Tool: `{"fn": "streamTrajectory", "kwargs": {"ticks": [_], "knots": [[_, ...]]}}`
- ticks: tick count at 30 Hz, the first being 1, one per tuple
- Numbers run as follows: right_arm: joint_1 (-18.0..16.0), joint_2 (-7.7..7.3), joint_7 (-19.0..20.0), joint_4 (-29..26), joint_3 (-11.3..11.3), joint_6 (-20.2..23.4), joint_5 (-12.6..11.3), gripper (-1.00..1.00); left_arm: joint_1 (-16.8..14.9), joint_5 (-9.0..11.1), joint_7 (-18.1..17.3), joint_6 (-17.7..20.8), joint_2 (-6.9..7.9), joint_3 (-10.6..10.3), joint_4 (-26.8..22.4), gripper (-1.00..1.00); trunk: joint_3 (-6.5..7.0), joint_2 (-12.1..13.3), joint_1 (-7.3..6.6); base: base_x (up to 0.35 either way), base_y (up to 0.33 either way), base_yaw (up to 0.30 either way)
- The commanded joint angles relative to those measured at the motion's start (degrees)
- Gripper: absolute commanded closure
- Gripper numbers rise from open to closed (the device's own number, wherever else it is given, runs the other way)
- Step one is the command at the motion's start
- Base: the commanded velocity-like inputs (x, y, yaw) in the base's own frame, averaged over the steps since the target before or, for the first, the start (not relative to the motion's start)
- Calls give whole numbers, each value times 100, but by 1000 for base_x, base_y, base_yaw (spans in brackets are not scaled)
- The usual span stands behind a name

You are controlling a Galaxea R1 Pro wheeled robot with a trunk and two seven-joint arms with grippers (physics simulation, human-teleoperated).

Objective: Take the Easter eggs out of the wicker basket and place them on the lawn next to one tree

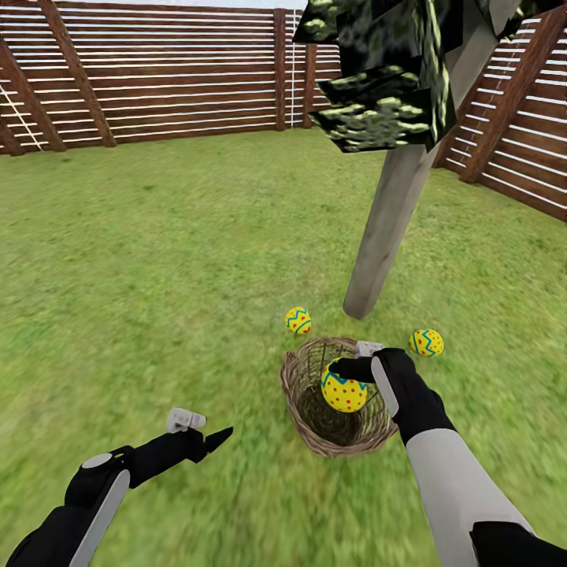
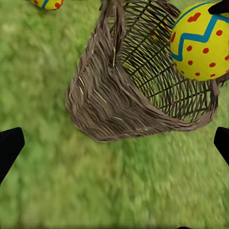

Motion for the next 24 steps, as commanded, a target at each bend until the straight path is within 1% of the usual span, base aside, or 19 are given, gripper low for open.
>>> {"fn": "streamTrajectory", "kwargs": {"ticks": [1, 5, 7, 9, 12, 15, 16, 18, 19, 20, 22, 24], "knots": [[-3, 6, 12, -5, -21, 27, -10, 100, -3, 50, 9, 45, 4, -4, -2, -100, 6, -2, -1, 0, 0, 0], [-3, 6, 12, -23, -12, 53, -10, 100, -3, 56, 9, 45, 4, -11, -3, -100, 43, -2, -1, 0, 0, 0], [-3, 6, 12, -138, -12, 69, -10, 100, -3, 53, 9, 45, 4, -13, -5, -100, 62, -2, -1, 0, 0, 0], [-3, 6, 12, -221, -12, 192, -10, 100, -3, 49, 9, 45, 4, -13, -2, -100, 80, -2, -1, 0, 0, 0], [-3, 6, 12, -248, -8, 231, -10, 100, -3, 40, 9, 45, 4, -13, -1, -100, 108, -2, -1, 0, 0, 0], [-3, 3, 12, -259, 158, 300, -10, 100, -3, 31, 9, 45, 4, -13, -1, -100, 136, -2, -1, 0, 0, 0], [-3, 4, 15, -268, 170, 326, -10, 100, -3, 30, 9, 45, 4, -13, -3, -100, 146, -2, -1, 0, 0, 0], [-3, 4, 20, -535, 187, 456, -10, 100, -3, 23, 9, 45, 4, -13, -2, -100, 164, -2, -1, 0, 0, 0], [-3, 3, 21, -656, 184, 483, -10, 100, -3, 22, 9, 33, 4, -13, -1, -100, 174, -2, -1, 0, 0, 0], [-3, 5, 21, -721, 184, 496, -10, 100, -3, 32, 9, -62, 4, -15, -1, -100, 183, -2, -1, 0, 0, 0], [-3, 6, 21, -748, 190, 501, -10, 100, -3, 35, 9, -203, 4, -21, 15, -100, 202, -2, -1, 0, 0, 0], [-3, 6, 21, -752, 194, 502, -10, 100, -3, 19, 9, -224, 4, -22, 24, -100, 220, -2, -1, -66, -65, 0]]}}
